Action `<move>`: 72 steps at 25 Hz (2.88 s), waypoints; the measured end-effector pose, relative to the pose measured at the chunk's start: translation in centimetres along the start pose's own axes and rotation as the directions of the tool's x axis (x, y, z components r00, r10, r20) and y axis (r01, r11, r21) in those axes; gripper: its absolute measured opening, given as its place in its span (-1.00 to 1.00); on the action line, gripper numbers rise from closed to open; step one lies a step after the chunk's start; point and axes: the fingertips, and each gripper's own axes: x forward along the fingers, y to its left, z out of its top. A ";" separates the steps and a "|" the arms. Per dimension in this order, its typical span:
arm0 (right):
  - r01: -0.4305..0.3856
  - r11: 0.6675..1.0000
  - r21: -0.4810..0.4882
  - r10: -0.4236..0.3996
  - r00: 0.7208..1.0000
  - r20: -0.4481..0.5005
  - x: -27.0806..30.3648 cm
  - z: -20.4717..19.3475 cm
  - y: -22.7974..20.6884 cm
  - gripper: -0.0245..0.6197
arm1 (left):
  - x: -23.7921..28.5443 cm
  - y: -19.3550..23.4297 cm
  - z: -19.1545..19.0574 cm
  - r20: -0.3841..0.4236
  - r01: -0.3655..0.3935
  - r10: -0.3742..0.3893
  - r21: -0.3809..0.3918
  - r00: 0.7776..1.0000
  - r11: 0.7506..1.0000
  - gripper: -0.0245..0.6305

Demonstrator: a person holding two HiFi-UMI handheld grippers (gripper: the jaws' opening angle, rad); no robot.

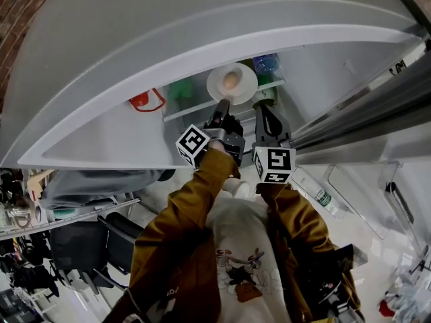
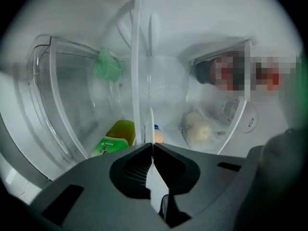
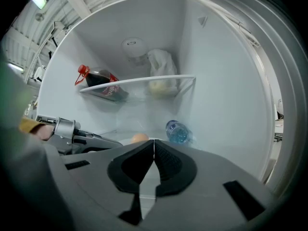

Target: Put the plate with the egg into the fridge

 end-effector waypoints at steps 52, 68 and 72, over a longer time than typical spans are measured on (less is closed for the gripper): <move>0.007 1.000 0.013 -0.007 1.000 -0.005 -1.3 -0.2 0.4 -0.91 | -5.2 -2.2 0.5 -0.016 -0.063 0.078 0.431 0.997 0.900 -0.54; -0.007 1.000 0.007 0.007 1.000 0.001 -3.8 0.4 2.0 -0.91 | -7.9 -5.7 -5.2 -0.218 0.161 0.026 0.789 0.976 0.593 -0.75; -0.023 1.000 0.010 0.023 0.999 0.023 -4.8 1.5 2.5 -0.91 | -9.3 -7.1 -6.6 -0.251 0.215 0.014 0.858 0.968 0.467 -0.85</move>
